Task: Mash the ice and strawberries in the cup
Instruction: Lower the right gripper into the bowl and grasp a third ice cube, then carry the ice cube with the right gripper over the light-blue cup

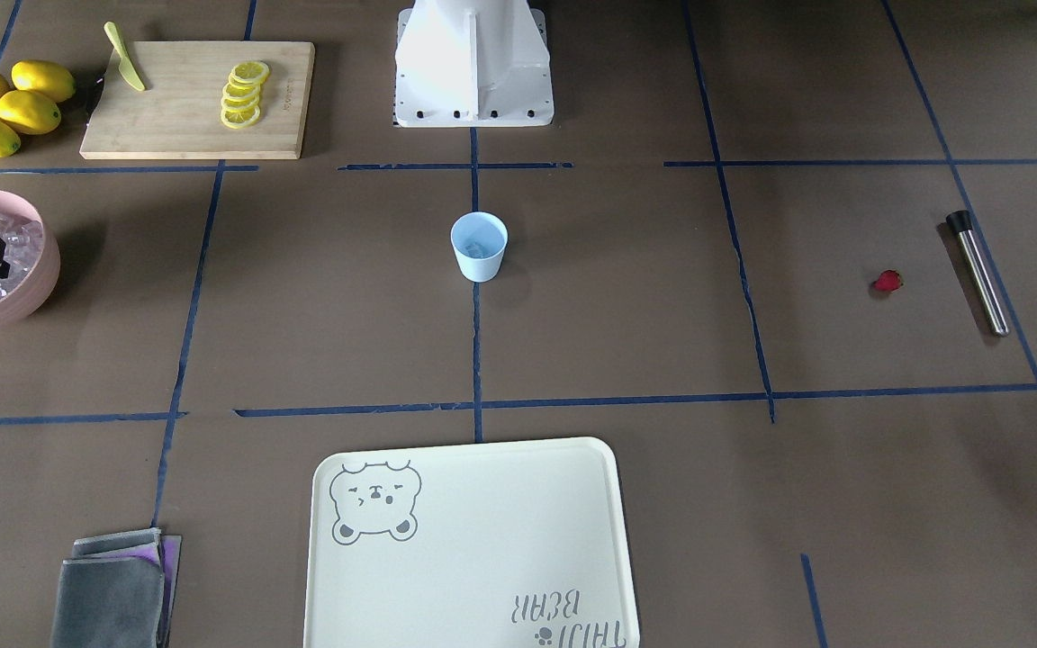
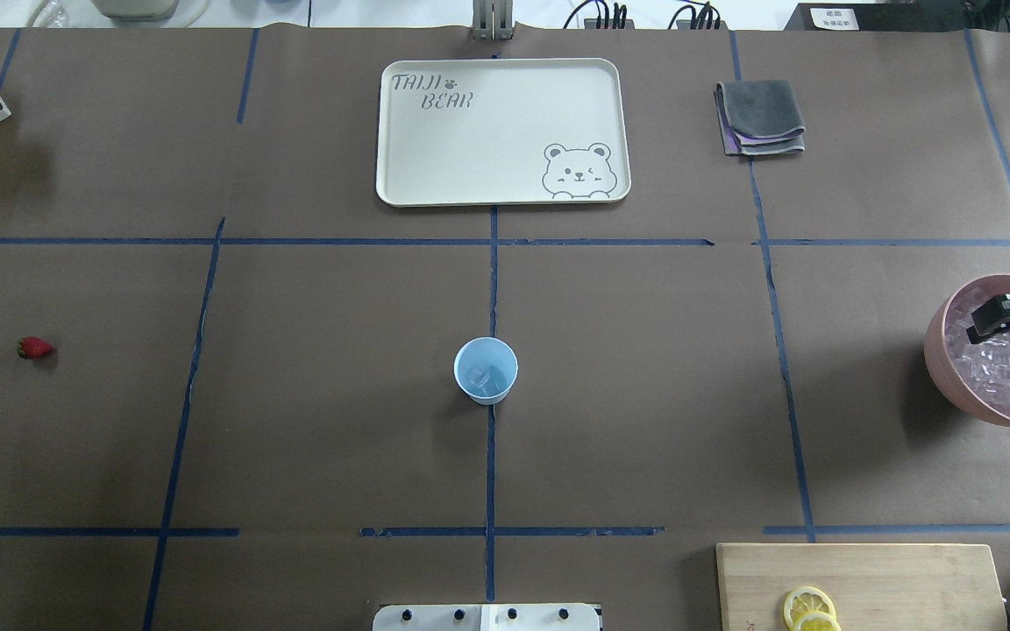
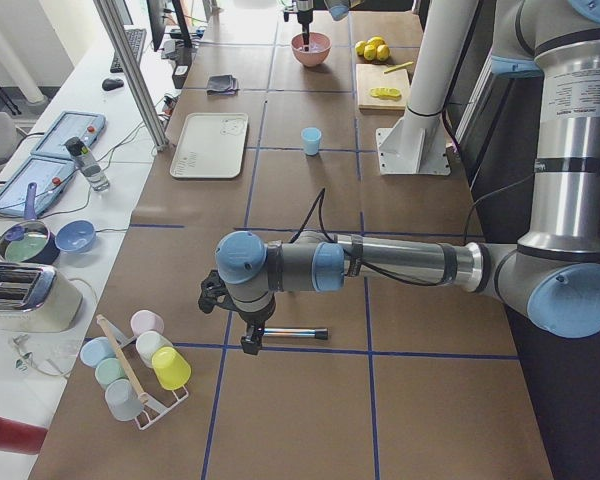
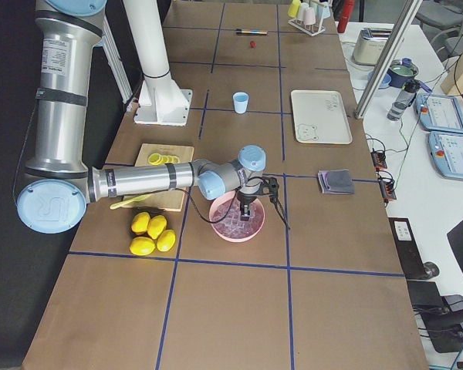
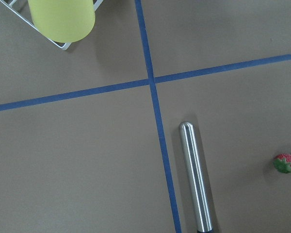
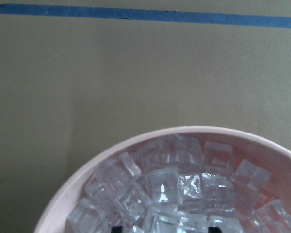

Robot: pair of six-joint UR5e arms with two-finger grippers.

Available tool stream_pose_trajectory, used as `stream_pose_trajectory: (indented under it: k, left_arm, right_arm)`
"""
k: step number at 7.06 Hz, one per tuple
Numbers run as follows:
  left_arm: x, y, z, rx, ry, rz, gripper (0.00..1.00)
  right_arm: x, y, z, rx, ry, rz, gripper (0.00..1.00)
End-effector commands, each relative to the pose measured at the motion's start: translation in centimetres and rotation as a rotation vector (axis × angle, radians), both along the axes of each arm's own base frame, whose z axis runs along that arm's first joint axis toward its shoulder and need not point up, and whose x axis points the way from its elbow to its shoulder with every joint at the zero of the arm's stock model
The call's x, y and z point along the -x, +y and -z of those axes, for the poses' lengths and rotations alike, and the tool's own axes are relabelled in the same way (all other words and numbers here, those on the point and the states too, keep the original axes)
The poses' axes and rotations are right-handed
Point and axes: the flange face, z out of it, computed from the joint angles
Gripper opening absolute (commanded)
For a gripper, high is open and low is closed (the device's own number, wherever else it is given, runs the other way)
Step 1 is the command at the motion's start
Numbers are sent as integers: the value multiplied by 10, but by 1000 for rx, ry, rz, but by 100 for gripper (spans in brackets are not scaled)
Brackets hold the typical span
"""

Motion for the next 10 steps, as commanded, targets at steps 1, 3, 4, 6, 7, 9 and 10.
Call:
stream_pose_trajectory:
  k: [1, 3, 4, 6, 7, 9, 10]
  left_arm:
    - [0, 0, -1, 2, 0, 0, 100]
    - [0, 1, -2, 3, 0, -1, 100]
    - [0, 0, -1, 0, 0, -2, 100]
    - [0, 1, -2, 1, 0, -2, 100]
    - [0, 1, -4, 6, 0, -2, 100]
    - [0, 1, -6, 11, 0, -2, 100]
    - [0, 1, -7, 12, 0, -2, 100]
  right_arm:
    - [-2, 0, -1, 3, 0, -4, 18]
    - [-2, -2, 9, -13, -9, -8, 0]
    - [-10, -1, 29, -44, -25, -21, 0]
    - [-34, 5, 104, -109, -56, -64, 0]
    - [-25, -3, 144, -117, -59, -54, 0]
    - [73, -43, 244, -187, -2, 36, 0]
    - [136, -49, 295, -184, 37, 50, 0]
